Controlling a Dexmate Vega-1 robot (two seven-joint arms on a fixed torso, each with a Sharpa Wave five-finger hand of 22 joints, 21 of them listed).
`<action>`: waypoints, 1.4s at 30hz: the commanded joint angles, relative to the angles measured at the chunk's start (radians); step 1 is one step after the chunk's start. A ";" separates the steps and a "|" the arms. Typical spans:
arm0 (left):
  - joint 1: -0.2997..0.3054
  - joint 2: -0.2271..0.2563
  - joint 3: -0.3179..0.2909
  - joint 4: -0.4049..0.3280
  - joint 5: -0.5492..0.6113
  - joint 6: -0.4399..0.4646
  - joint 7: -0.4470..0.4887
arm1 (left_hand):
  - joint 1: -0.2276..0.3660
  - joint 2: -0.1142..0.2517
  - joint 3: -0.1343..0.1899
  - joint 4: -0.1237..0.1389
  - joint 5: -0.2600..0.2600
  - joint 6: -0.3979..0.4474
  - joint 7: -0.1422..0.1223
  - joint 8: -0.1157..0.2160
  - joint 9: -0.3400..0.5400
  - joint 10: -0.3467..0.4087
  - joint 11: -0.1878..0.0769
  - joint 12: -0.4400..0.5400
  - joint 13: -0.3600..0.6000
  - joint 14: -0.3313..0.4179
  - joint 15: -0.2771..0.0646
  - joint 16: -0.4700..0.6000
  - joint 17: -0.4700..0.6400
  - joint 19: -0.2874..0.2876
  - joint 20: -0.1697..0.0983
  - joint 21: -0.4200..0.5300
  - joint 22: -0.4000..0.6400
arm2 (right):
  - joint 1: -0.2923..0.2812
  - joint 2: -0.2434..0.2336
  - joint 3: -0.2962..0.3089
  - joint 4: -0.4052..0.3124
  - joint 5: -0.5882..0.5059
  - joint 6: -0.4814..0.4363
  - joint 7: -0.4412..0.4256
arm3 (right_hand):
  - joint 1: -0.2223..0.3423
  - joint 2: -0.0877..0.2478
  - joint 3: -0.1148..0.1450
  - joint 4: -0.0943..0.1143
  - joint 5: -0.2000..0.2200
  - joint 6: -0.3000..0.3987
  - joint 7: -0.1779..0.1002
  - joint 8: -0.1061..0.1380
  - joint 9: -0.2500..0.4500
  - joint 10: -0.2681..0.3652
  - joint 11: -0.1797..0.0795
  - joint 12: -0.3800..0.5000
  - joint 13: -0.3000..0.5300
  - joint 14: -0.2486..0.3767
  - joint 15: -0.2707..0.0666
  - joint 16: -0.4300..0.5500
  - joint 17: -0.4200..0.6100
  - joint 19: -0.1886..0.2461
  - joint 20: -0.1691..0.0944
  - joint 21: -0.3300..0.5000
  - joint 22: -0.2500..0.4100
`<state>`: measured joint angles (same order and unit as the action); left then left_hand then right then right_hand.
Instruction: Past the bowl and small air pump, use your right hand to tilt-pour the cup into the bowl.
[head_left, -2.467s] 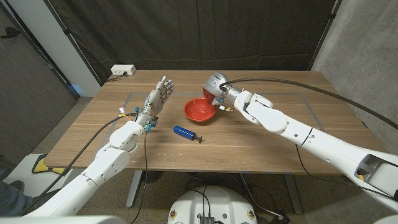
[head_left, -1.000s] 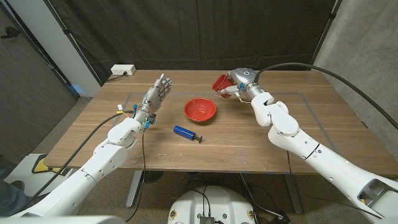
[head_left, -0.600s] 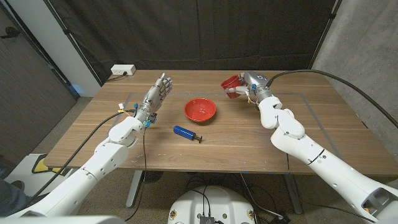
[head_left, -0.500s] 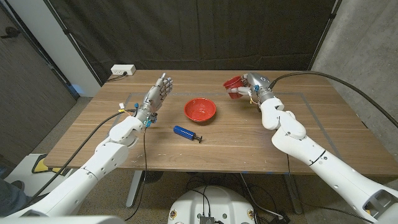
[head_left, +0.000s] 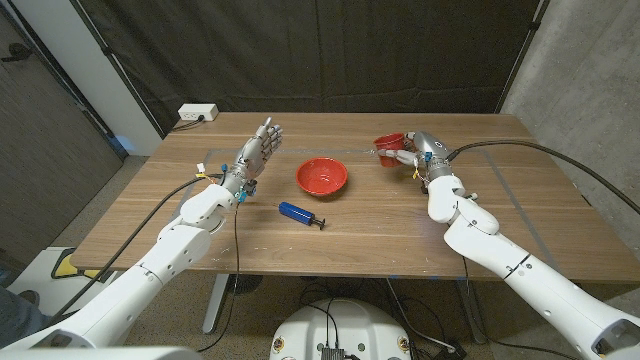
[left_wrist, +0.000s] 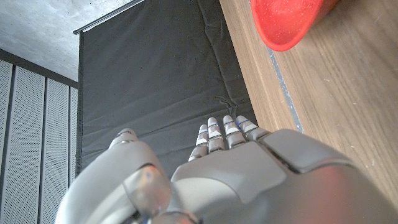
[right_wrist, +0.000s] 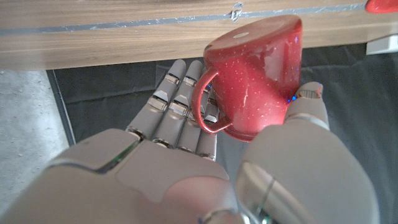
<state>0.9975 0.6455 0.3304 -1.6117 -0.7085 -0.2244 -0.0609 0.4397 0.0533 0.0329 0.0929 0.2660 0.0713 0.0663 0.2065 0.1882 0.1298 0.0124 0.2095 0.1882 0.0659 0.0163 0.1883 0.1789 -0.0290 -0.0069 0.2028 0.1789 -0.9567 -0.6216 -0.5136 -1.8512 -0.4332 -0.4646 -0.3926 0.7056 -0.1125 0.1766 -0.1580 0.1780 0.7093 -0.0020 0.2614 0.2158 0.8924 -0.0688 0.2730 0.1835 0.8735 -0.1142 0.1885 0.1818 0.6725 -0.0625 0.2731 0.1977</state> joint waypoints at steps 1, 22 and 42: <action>-0.024 -0.006 0.013 0.015 0.002 0.016 -0.009 | 0.005 0.002 -0.005 -0.001 -0.001 0.003 -0.001 -0.005 0.002 0.000 -0.001 -0.005 0.004 0.000 0.000 0.001 0.005 -0.009 -0.003 0.001 0.005 | -0.042 0.047 0.010 0.166 0.098 0.186 -0.298 | 0.219 0.238 0.048 0.057 0.003 0.200 -0.199 0.000 0.004 0.131 -0.125 -0.004 0.002 -0.007 -0.099 -0.002 0.000 -0.001 -0.105 -0.001 0.004; -0.054 -0.017 0.026 0.049 -0.001 0.016 -0.038 | 0.006 0.004 -0.008 -0.002 -0.003 0.004 0.000 -0.005 0.002 -0.002 0.000 -0.005 0.004 -0.001 -0.001 0.001 0.005 -0.010 -0.001 0.001 0.005 | -0.024 0.057 -0.046 0.256 0.077 0.164 -0.436 | 0.203 0.238 0.042 0.065 0.005 0.214 -0.207 -0.001 0.004 0.134 -0.128 -0.009 0.002 -0.007 -0.101 -0.001 0.000 0.000 -0.103 -0.002 0.005; -0.061 -0.021 0.032 0.053 0.001 0.024 -0.037 | 0.007 0.006 -0.010 -0.002 -0.005 0.003 -0.002 -0.006 0.002 -0.002 0.000 -0.005 0.004 -0.002 -0.003 0.000 0.005 -0.014 0.003 0.000 0.006 | 0.006 0.045 -0.068 0.281 0.109 0.106 -0.408 | 0.187 0.231 0.033 0.070 0.008 0.209 -0.216 -0.011 0.002 0.125 -0.131 -0.019 0.002 -0.018 -0.098 -0.004 -0.001 -0.021 -0.083 -0.011 0.007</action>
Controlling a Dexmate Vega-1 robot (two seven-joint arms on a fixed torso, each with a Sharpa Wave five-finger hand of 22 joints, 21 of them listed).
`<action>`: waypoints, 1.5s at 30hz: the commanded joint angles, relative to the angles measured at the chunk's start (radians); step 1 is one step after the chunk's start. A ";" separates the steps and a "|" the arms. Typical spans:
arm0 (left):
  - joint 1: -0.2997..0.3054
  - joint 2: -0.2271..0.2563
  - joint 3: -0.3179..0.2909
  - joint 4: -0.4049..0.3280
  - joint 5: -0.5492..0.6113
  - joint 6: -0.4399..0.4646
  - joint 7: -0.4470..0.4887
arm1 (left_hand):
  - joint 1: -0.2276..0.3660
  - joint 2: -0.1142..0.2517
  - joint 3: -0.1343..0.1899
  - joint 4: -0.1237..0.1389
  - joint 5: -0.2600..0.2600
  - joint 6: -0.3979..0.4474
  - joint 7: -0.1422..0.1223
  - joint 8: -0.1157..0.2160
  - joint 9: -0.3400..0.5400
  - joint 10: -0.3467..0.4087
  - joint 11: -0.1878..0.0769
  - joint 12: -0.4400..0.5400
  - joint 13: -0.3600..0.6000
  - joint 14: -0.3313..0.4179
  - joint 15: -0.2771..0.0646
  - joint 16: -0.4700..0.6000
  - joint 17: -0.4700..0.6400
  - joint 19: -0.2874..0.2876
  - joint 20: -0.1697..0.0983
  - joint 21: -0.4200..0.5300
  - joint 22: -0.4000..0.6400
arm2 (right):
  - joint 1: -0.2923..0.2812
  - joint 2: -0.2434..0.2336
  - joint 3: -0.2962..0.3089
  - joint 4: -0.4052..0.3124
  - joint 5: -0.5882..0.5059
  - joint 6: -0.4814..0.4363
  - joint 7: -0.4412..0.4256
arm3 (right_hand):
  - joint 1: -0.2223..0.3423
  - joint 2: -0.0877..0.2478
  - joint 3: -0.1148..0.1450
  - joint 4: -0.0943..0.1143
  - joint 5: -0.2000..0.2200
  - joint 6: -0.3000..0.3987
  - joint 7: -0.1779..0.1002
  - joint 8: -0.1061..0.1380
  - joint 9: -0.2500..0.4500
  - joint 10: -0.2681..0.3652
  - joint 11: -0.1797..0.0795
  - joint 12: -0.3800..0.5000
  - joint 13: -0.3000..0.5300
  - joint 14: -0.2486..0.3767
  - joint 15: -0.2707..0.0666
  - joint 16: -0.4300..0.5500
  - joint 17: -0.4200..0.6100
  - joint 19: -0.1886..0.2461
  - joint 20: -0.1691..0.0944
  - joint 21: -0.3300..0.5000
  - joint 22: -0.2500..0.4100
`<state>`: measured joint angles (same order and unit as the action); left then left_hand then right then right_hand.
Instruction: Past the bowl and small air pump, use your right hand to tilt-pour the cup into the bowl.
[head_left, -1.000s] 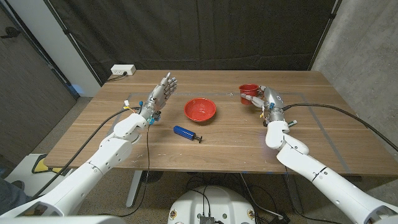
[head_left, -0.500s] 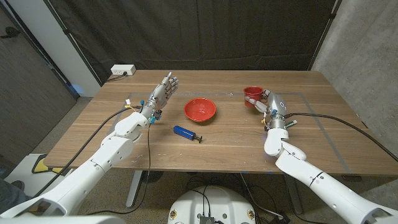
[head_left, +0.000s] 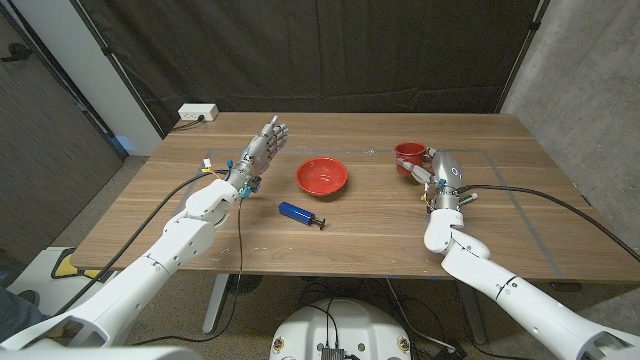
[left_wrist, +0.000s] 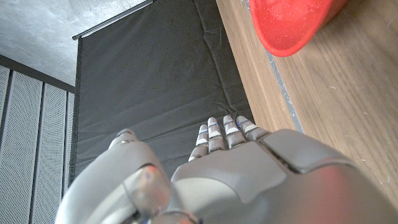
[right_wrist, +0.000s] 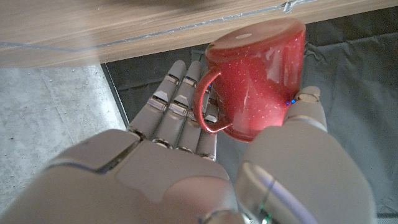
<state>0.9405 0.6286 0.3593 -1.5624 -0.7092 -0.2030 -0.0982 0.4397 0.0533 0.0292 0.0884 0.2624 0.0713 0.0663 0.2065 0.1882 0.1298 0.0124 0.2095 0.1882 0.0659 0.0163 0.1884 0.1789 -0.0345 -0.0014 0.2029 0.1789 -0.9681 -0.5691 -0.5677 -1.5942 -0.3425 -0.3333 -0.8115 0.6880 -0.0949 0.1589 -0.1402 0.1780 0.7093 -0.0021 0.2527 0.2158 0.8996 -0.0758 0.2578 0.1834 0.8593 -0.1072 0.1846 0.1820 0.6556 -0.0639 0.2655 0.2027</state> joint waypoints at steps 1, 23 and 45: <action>-0.004 -0.004 0.003 0.003 0.002 0.002 0.001 | 0.007 0.006 -0.006 0.003 -0.001 0.003 -0.003 -0.006 0.002 -0.002 0.000 -0.005 0.004 -0.002 -0.004 0.000 0.005 -0.009 -0.002 0.000 0.006 | 0.019 -0.007 -0.015 0.028 0.020 -0.025 0.010 | 0.205 0.213 0.051 0.052 0.008 0.209 -0.216 -0.003 0.002 0.117 -0.124 -0.004 0.002 -0.004 -0.105 -0.001 -0.001 -0.004 -0.081 -0.004 0.002; 0.016 0.001 0.002 -0.025 0.006 0.000 0.017 | 0.008 0.008 -0.009 0.003 -0.004 0.005 0.000 -0.005 0.002 -0.004 -0.001 -0.006 0.004 -0.004 -0.002 0.000 0.005 -0.011 0.000 0.000 0.006 | 0.041 -0.029 -0.042 0.057 0.040 -0.060 0.039 | 0.196 0.209 0.046 0.055 0.010 0.205 -0.220 -0.010 0.000 0.107 -0.126 -0.013 0.002 -0.009 -0.103 -0.001 -0.001 -0.017 -0.071 -0.009 0.003; 0.030 0.015 0.000 -0.044 0.008 0.009 0.022 | 0.008 0.009 -0.012 0.003 -0.005 0.011 -0.001 -0.003 0.002 -0.001 -0.003 -0.005 0.004 -0.005 -0.002 0.000 0.005 -0.016 0.006 -0.001 0.006 | 0.001 -0.063 -0.035 -0.007 0.058 -0.102 0.065 | 0.123 0.134 -0.009 0.069 0.010 0.164 -0.195 -0.039 -0.004 0.082 -0.122 -0.031 0.004 -0.017 -0.089 0.001 0.000 -0.049 -0.036 -0.026 0.001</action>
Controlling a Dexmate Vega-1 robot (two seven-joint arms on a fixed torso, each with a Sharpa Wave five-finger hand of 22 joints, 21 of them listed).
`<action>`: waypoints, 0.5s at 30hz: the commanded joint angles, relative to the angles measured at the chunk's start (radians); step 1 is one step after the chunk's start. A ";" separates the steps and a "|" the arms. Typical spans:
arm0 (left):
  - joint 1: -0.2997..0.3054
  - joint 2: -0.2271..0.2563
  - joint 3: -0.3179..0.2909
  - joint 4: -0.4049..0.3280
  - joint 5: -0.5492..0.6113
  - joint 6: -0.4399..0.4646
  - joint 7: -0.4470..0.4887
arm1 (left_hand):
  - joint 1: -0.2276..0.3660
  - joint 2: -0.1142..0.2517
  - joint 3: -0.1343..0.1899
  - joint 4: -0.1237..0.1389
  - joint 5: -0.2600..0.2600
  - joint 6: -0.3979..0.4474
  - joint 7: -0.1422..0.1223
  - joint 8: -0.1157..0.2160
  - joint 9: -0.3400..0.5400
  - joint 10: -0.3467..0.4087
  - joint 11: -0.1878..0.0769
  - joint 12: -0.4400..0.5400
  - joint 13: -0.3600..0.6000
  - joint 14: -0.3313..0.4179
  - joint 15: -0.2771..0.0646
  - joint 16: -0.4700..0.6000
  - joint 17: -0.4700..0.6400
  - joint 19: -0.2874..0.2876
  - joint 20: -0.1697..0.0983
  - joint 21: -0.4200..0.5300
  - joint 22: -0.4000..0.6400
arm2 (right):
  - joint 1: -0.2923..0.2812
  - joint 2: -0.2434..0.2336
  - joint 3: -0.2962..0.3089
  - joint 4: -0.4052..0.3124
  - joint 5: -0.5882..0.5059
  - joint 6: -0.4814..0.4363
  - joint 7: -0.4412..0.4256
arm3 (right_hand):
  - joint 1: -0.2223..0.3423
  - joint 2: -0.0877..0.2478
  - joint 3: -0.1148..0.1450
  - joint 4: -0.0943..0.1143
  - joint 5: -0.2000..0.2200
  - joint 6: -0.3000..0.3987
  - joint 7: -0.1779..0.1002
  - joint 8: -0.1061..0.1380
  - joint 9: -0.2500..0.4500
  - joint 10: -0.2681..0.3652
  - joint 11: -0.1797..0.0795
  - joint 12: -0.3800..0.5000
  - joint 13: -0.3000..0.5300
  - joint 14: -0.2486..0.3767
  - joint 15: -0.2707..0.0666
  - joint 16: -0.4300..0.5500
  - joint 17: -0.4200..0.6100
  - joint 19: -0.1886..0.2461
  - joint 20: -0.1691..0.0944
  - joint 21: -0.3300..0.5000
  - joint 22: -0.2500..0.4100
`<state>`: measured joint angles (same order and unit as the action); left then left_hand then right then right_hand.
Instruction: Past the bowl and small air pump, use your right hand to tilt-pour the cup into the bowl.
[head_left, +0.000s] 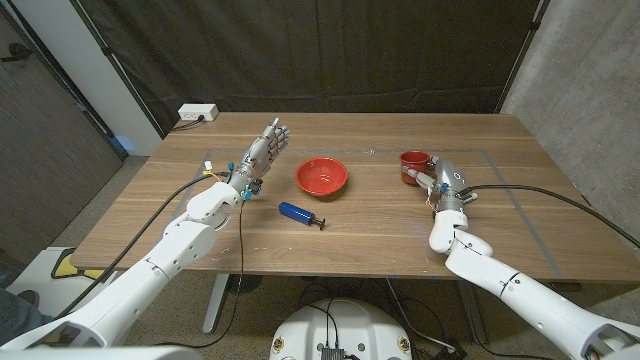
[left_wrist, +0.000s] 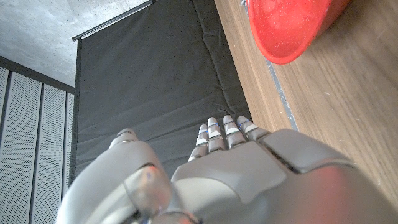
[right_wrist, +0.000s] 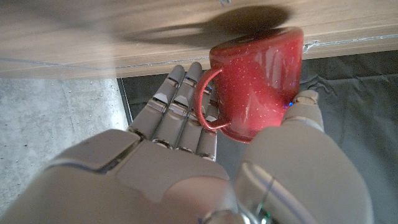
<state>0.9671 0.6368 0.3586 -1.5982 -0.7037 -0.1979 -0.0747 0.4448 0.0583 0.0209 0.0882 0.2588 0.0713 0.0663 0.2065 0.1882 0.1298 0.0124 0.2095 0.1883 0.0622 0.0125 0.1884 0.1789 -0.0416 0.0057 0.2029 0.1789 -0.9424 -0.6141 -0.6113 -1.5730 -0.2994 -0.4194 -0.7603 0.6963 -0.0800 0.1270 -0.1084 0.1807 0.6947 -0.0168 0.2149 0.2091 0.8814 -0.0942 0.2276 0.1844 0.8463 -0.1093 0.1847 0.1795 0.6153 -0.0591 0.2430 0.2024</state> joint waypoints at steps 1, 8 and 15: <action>0.004 0.006 0.000 -0.007 0.002 0.002 -0.002 | 0.004 0.004 -0.004 0.003 -0.002 0.011 -0.002 -0.003 0.002 -0.001 -0.003 -0.005 0.004 -0.001 0.001 0.000 0.005 -0.009 0.000 -0.001 0.006 | -0.027 -0.021 0.009 -0.032 0.016 -0.018 0.017 | 0.108 0.116 0.019 0.039 0.007 0.179 -0.180 -0.001 0.003 0.099 -0.104 -0.001 0.003 -0.004 -0.087 0.001 0.002 -0.009 -0.039 -0.004 0.001; 0.002 0.000 0.001 0.006 -0.004 -0.002 -0.010 | 0.004 0.005 -0.005 0.003 -0.002 0.014 -0.002 -0.003 0.002 -0.001 -0.001 -0.005 0.004 0.000 0.004 0.001 0.005 -0.009 0.000 -0.001 0.006 | -0.033 -0.035 0.011 -0.059 0.019 -0.035 0.036 | 0.040 0.085 -0.018 0.065 0.010 0.147 -0.171 -0.016 0.004 0.069 -0.096 -0.012 0.005 -0.034 -0.072 -0.003 0.005 -0.032 -0.025 -0.015 0.001; -0.001 -0.004 0.002 0.014 -0.006 -0.007 -0.015 | 0.004 0.006 -0.006 0.003 -0.003 0.017 0.000 -0.002 0.002 0.002 0.005 -0.004 0.004 0.002 0.004 0.002 0.005 -0.009 -0.005 0.000 0.006 | -0.039 -0.042 0.015 -0.082 0.017 -0.045 0.042 | -0.003 0.053 -0.046 0.077 0.018 0.120 -0.161 -0.024 0.003 0.049 -0.089 -0.018 0.007 -0.044 -0.065 -0.001 0.006 -0.038 -0.018 -0.019 0.000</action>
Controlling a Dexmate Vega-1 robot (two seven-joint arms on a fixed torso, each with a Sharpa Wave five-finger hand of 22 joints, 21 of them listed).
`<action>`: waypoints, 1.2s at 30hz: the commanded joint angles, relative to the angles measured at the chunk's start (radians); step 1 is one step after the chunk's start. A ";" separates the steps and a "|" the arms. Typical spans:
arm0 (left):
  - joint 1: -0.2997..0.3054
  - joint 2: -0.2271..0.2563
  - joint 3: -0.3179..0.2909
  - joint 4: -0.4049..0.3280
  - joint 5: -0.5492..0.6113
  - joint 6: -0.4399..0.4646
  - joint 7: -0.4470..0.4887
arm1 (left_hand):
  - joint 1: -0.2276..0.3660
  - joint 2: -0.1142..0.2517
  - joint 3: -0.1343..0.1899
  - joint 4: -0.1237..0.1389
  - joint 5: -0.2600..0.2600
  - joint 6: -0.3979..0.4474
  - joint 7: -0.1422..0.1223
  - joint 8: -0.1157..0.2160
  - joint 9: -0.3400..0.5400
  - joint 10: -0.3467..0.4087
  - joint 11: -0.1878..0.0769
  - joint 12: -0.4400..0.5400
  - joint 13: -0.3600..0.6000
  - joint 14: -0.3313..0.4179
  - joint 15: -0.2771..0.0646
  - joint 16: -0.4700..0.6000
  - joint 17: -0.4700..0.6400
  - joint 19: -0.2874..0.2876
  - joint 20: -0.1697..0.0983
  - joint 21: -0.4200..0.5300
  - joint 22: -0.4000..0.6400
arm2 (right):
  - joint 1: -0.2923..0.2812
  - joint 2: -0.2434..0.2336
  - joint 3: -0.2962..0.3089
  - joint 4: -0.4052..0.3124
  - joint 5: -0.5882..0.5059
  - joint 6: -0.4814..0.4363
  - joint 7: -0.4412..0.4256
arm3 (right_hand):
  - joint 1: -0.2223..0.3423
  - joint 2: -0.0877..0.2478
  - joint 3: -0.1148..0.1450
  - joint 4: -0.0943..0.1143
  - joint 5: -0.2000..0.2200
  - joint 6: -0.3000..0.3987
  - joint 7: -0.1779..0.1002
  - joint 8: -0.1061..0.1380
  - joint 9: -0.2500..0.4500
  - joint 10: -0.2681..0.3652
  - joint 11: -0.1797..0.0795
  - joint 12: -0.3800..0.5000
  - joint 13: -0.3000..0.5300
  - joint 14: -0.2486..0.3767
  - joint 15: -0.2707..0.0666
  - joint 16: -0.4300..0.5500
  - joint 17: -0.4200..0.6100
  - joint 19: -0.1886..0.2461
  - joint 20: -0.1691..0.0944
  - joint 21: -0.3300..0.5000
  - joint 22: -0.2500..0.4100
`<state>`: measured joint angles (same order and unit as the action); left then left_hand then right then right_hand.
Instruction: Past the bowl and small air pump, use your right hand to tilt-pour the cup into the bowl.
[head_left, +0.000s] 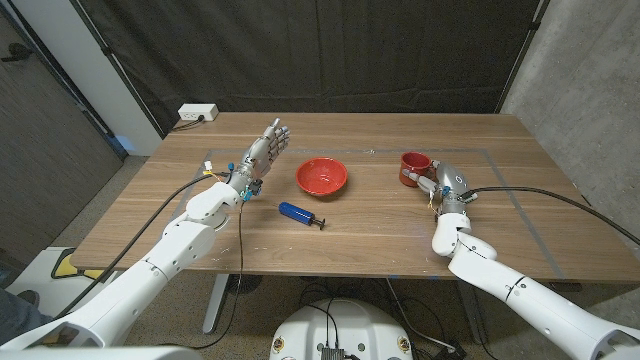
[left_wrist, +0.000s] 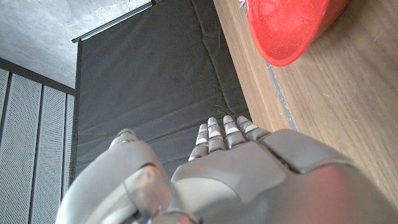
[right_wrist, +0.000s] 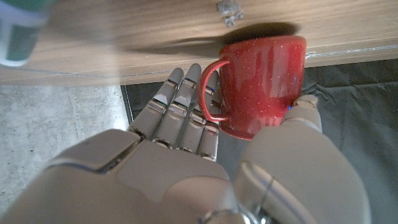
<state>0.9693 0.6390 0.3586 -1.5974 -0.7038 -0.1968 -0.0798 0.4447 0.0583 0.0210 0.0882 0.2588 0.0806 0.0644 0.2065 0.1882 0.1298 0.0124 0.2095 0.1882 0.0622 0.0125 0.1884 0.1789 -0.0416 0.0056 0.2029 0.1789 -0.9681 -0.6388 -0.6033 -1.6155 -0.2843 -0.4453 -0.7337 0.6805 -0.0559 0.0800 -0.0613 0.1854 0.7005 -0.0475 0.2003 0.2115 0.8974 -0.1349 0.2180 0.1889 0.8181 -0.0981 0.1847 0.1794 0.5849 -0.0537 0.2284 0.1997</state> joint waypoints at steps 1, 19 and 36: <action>-0.003 -0.007 0.002 0.014 -0.006 -0.009 -0.010 | 0.004 0.006 -0.007 0.003 -0.003 0.008 0.002 -0.002 0.002 0.001 0.005 -0.004 0.004 0.002 0.005 0.002 0.005 -0.009 -0.006 0.000 0.006 | -0.014 -0.019 0.007 -0.046 0.003 -0.024 0.021 | 0.003 0.023 -0.006 0.033 0.019 0.108 -0.125 -0.010 0.001 0.016 -0.047 -0.013 0.003 -0.023 -0.074 -0.002 0.006 -0.012 -0.020 -0.007 0.002; 0.017 0.001 -0.012 0.012 -0.017 -0.018 -0.011 | 0.005 0.008 -0.008 0.003 -0.004 0.011 0.001 -0.002 0.002 0.004 0.004 -0.003 0.004 0.004 0.005 0.002 0.005 -0.009 -0.007 0.001 0.006 | 0.003 -0.043 -0.025 -0.081 -0.011 -0.123 0.117 | -0.041 -0.002 -0.038 0.046 0.060 -0.007 -0.106 -0.020 0.002 -0.095 -0.032 -0.026 0.006 -0.148 -0.028 -0.014 0.007 -0.101 0.024 -0.034 0.000; 0.018 0.003 -0.016 0.020 -0.024 -0.026 -0.024 | 0.006 0.009 -0.010 0.003 -0.005 0.013 0.001 -0.002 0.002 0.003 0.004 -0.004 0.004 0.003 0.005 0.002 0.005 -0.009 -0.008 0.001 0.006 | 0.026 -0.080 -0.061 -0.164 -0.010 -0.286 0.230 | -0.081 -0.038 -0.099 0.055 0.138 -0.322 -0.027 -0.026 -0.002 -0.424 0.025 -0.036 0.009 -0.427 0.077 -0.010 0.012 -0.277 0.093 -0.038 -0.004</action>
<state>0.9874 0.6416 0.3446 -1.5833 -0.7228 -0.2185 -0.0955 0.4502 0.0638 0.0139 0.0898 0.2551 0.0859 0.0698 0.2065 0.1882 0.1298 0.0124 0.2095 0.1882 0.0622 0.0126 0.1884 0.1789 -0.0487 -0.0017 0.2029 0.1789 -0.9495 -0.6976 -0.6522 -1.7265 -0.2981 -0.6359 -0.5621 0.6037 -0.0808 -0.0074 -0.0081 0.3136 0.4174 -0.0921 0.1773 0.2090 0.5128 -0.1219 0.1850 0.1936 0.4173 -0.0304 0.1691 0.1888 0.3211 0.0314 0.1917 0.1951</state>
